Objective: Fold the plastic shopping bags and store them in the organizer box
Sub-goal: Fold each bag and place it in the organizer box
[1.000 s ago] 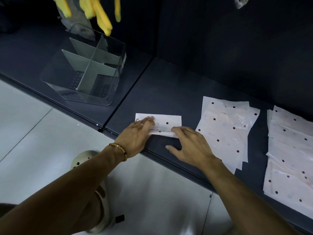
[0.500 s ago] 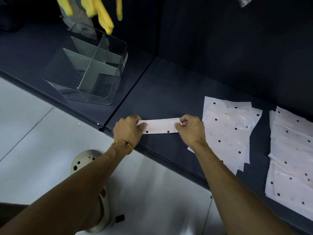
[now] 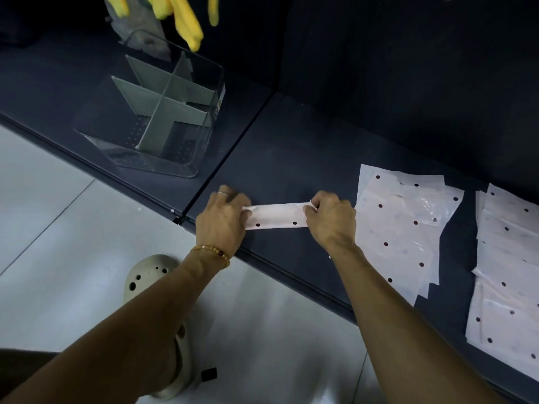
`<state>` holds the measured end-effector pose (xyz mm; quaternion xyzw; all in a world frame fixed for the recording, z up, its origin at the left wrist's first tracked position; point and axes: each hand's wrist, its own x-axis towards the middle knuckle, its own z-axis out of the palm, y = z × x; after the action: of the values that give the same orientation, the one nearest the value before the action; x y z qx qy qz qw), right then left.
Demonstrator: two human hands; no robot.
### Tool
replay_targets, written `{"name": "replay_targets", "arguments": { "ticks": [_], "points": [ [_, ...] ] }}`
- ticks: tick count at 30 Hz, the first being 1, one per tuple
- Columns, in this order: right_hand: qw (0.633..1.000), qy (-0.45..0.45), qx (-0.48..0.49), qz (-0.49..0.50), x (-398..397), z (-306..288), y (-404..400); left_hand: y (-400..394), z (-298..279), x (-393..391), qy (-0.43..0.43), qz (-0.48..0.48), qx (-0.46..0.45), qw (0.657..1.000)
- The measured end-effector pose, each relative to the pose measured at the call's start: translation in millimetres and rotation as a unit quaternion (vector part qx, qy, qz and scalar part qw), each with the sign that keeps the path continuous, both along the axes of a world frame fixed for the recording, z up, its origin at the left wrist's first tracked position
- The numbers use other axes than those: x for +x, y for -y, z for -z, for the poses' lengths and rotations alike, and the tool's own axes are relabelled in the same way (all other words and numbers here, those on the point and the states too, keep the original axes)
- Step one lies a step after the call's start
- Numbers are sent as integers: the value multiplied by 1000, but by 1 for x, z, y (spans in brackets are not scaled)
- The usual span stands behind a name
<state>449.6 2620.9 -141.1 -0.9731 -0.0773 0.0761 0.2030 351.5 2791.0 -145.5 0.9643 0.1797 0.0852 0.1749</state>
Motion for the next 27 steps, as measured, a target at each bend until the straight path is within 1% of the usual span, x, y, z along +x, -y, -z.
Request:
{"name": "replay_targets", "arguments": {
  "ticks": [2, 3, 5, 6, 8, 9, 10, 11, 12, 13, 14, 18, 21, 25, 27],
  "points": [
    [1000, -3, -3, 1, 0, -1, -2, -6, 5, -4, 8, 119, 85, 989],
    [1000, -3, -10, 5, 0, -2, -2, -10, 7, -6, 7, 162, 108, 981],
    [999, 15, -34, 14, -1, -5, -2, -16, 11, -13, 10, 202, 124, 972],
    [997, 44, -63, 9, -3, -6, -2, -18, 12, -16, 7, 208, 122, 970],
    [981, 147, -110, -56, -16, -6, -8, -20, 15, -20, -3, 214, 118, 970],
    [971, 191, -90, -113, -27, -4, -14, -20, 15, -21, -7, 216, 115, 970],
    [959, 205, -52, -186, -39, 0, -21, -20, 16, -21, -8, 216, 109, 970],
    [949, 173, -20, -261, -53, 5, -26, -20, 16, -21, -5, 216, 101, 971],
    [942, 110, -14, -318, -66, 11, -30, -20, 16, -22, -4, 215, 90, 973],
    [934, 53, -31, -353, -74, 16, -29, -20, 16, -22, -6, 213, 81, 974],
    [928, 23, -53, -368, -75, 22, -24, -20, 16, -24, -9, 210, 76, 975],
    [913, 39, -139, -380, -47, 29, 4, -19, 16, -24, -32, 195, 67, 978],
    [913, 33, -179, -365, -24, 27, 26, -19, 17, -24, -61, 188, 58, 979],
    [905, 26, -229, -358, -9, 20, 48, -20, 19, -25, -43, 186, 60, 980],
    [904, 22, -241, -352, -6, 17, 48, -18, 18, -25, -29, 184, 77, 979]
  ]
}}
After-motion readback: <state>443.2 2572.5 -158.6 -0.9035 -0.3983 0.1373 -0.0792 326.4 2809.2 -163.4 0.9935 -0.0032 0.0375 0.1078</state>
